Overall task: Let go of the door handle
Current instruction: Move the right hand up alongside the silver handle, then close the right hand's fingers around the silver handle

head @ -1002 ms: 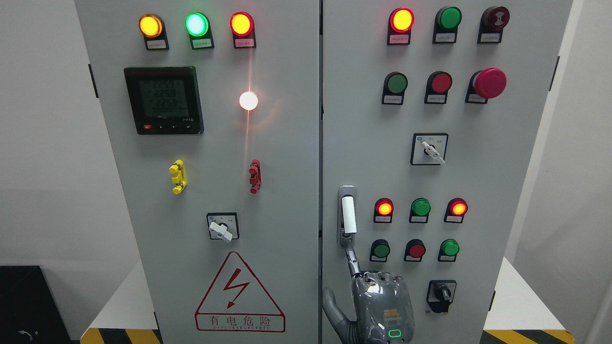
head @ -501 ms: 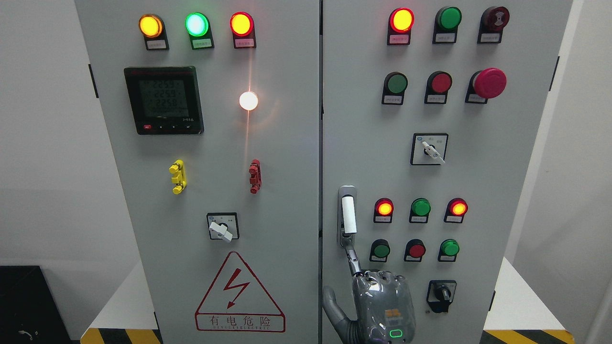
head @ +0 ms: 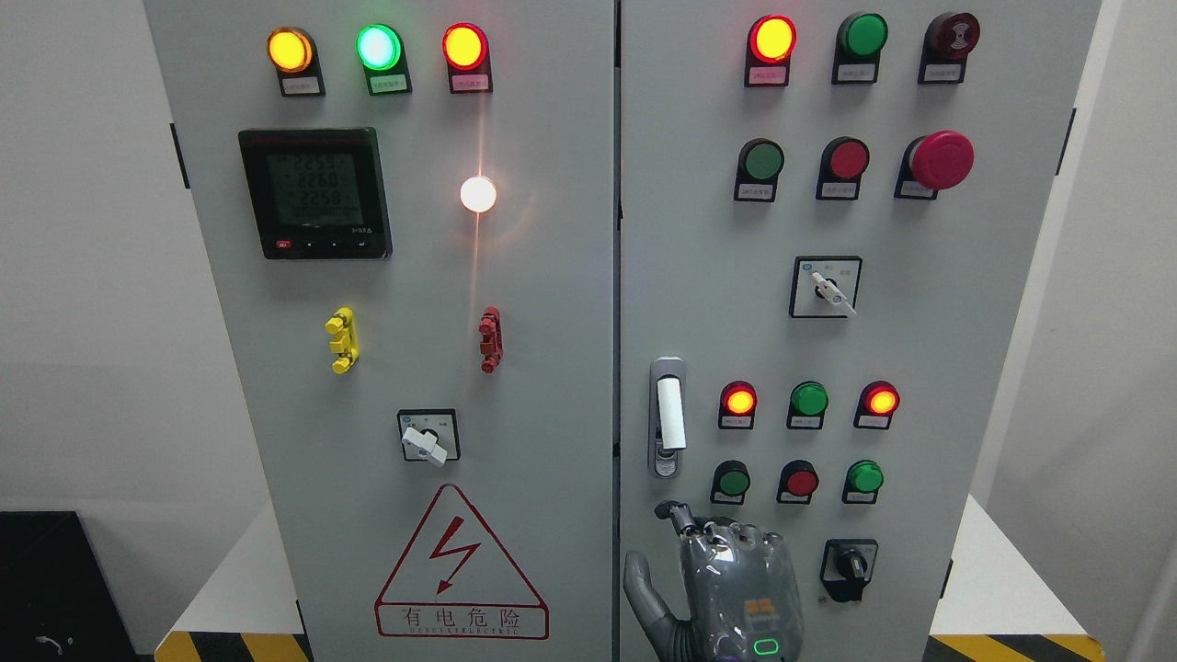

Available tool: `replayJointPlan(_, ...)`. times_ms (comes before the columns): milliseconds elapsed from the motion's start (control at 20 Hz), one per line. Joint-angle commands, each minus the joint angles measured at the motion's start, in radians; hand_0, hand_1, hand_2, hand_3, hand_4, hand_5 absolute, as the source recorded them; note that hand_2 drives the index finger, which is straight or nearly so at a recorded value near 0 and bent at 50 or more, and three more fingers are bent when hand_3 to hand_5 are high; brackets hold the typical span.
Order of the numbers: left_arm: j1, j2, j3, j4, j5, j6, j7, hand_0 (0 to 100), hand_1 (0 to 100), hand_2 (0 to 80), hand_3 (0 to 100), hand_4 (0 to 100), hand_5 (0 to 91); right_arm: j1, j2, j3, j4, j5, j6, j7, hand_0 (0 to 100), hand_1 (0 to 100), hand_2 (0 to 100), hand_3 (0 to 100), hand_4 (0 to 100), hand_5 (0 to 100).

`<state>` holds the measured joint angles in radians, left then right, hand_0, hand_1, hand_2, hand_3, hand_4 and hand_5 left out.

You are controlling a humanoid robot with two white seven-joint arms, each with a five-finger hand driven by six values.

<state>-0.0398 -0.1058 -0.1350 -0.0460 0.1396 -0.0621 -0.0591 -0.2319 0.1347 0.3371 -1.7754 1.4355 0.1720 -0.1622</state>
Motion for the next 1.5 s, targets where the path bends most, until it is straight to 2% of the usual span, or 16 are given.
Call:
replayJointPlan(0, 0.000, 0.000, 0.000, 0.000, 0.000, -0.001, -0.001, 12, 56, 0.0, 0, 0, 0.0, 0.008, -0.001, -0.004, -0.044, -0.001, 0.000, 0.004, 54, 24, 58, 86, 88, 91)
replayJointPlan(100, 0.000, 0.000, 0.000, 0.000, 0.000, -0.001, -0.001, 12, 56, 0.0, 0, 0, 0.0, 0.008, -0.001, -0.006, -0.048, -0.001, 0.000, 0.004, 49, 23, 60, 86, 88, 91)
replayJointPlan(250, 0.000, 0.000, 0.000, 0.000, 0.000, -0.001, -0.001, 12, 56, 0.0, 0, 0, 0.0, 0.006, -0.001, -0.007, -0.053, -0.001, 0.001, 0.004, 34, 20, 67, 90, 88, 90)
replayJointPlan(351, 0.000, 0.000, 0.000, 0.000, 0.000, -0.001, -0.001, 12, 56, 0.0, 0, 0, 0.0, 0.002, -0.001, -0.009, -0.058, -0.001, 0.000, 0.004, 31, 20, 70, 92, 89, 90)
replayJointPlan(451, 0.000, 0.000, 0.000, 0.000, 0.000, -0.001, -0.001, 12, 56, 0.0, 0, 0, 0.0, -0.003, -0.001, -0.009, -0.059, -0.001, 0.000, 0.004, 26, 18, 76, 98, 92, 93)
replayJointPlan(551, 0.000, 0.000, 0.000, 0.000, 0.000, -0.001, -0.001, 12, 56, 0.0, 0, 0, 0.0, -0.003, -0.001, -0.010, -0.059, 0.000, 0.000, 0.004, 22, 18, 81, 100, 95, 95)
replayJointPlan(801, 0.000, 0.000, 0.000, 0.000, 0.000, -0.001, -0.001, 12, 56, 0.0, 0, 0, 0.0, -0.026, -0.001, -0.021, -0.058, 0.002, 0.001, 0.004, 21, 19, 90, 100, 99, 100)
replayJointPlan(1052, 0.000, 0.000, 0.000, 0.000, 0.000, -0.001, -0.001, 12, 56, 0.0, 0, 0, 0.0, -0.066, -0.001, -0.021, -0.048, 0.008, 0.006, 0.004, 20, 21, 95, 100, 100, 100)
replayJointPlan(1452, 0.000, 0.000, 0.000, 0.000, 0.000, -0.001, -0.001, 12, 56, 0.0, 0, 0, 0.0, -0.116, -0.007, -0.043, -0.019, 0.025, 0.011, 0.006, 19, 26, 97, 100, 100, 100)
